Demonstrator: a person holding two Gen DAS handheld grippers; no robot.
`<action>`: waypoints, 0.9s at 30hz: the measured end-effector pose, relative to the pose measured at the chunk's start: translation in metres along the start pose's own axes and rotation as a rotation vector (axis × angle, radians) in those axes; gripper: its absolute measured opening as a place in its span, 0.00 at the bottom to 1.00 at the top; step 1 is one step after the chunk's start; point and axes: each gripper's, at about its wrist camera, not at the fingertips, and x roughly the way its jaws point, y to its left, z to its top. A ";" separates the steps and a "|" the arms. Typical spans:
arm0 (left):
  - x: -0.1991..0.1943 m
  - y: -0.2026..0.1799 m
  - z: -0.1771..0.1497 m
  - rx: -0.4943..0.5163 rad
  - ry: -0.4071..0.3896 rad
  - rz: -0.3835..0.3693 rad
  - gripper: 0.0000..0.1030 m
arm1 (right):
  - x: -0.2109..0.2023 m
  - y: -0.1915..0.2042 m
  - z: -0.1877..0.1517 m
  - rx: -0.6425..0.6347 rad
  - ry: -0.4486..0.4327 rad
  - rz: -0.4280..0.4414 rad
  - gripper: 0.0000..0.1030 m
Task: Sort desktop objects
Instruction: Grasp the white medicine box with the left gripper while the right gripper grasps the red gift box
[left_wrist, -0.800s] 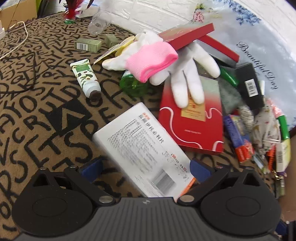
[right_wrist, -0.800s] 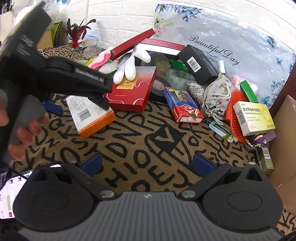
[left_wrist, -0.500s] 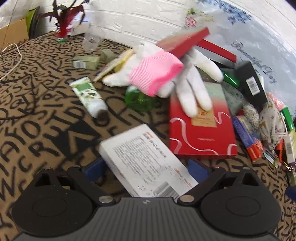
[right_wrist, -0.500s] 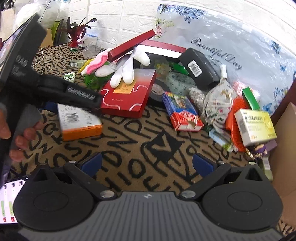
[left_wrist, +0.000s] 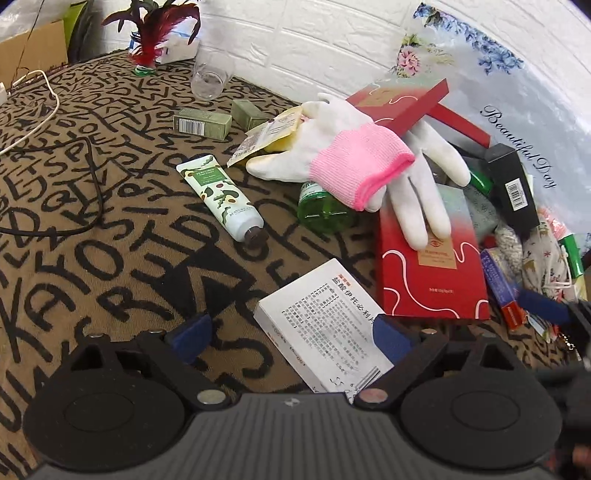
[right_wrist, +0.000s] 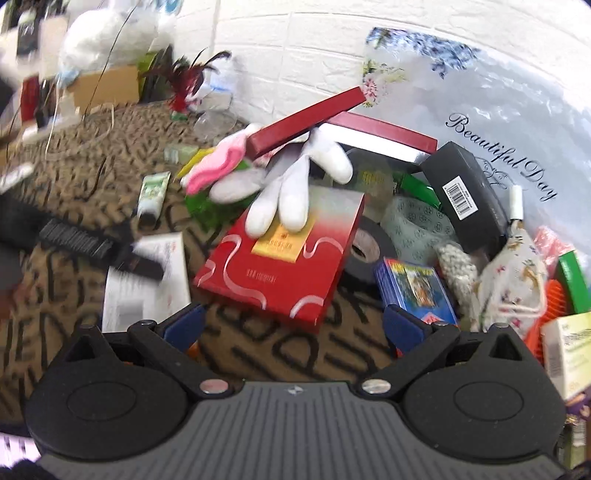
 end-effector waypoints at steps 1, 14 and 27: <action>0.001 0.000 0.000 -0.002 -0.003 -0.002 0.94 | 0.006 -0.004 0.003 0.024 -0.002 0.023 0.97; 0.008 -0.009 -0.001 0.049 -0.046 -0.045 0.72 | 0.007 -0.038 -0.007 0.323 -0.026 0.213 0.37; 0.011 -0.071 -0.030 0.202 0.078 -0.238 0.62 | -0.128 -0.045 -0.056 0.245 -0.139 0.095 0.16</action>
